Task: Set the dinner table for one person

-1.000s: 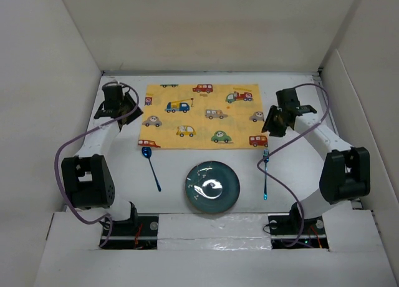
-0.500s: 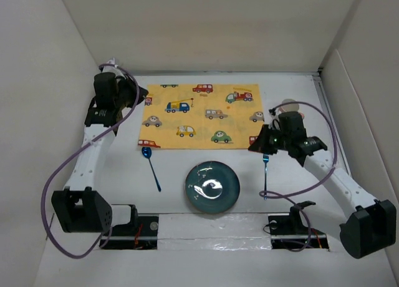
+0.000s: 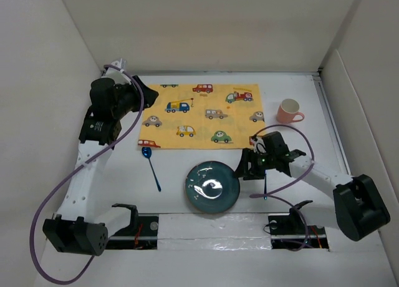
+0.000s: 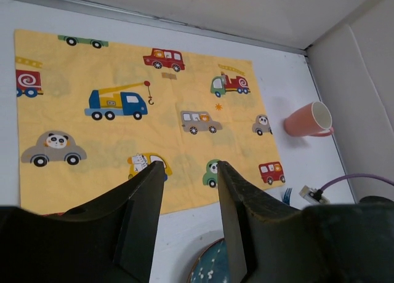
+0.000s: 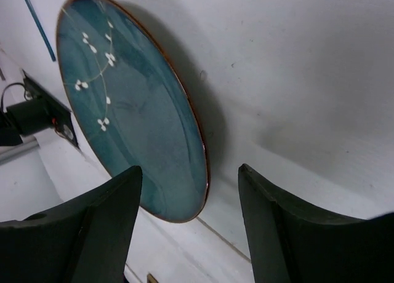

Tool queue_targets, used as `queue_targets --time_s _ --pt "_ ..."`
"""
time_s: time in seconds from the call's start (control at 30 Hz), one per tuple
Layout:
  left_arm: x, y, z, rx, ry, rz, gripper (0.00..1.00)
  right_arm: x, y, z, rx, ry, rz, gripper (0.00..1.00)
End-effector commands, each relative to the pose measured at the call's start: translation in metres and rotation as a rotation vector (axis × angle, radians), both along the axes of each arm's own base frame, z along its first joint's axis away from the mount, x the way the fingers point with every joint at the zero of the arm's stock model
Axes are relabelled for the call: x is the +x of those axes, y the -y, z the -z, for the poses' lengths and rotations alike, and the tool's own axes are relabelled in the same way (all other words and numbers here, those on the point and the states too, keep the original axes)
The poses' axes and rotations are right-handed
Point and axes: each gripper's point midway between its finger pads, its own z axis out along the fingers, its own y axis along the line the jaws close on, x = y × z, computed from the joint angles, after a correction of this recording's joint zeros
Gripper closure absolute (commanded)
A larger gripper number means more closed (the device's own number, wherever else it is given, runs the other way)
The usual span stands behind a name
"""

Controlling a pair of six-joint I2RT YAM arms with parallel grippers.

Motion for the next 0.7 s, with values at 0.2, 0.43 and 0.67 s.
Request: queue_targets --time_s 0.2,0.43,0.67 --pt "-0.015 0.002 -0.013 0.023 0.075 0.042 0.63 -0.011 -0.021 0.038 0.059 -0.099 -0.084 0.43" --pt "-0.01 -0.004 -0.015 0.037 0.074 0.005 0.63 -0.022 -0.022 0.061 0.061 -0.164 -0.097 0.65" --pt "-0.004 -0.009 -0.012 0.046 0.061 -0.03 0.64 -0.015 -0.032 0.039 0.129 -0.155 -0.13 1.0"
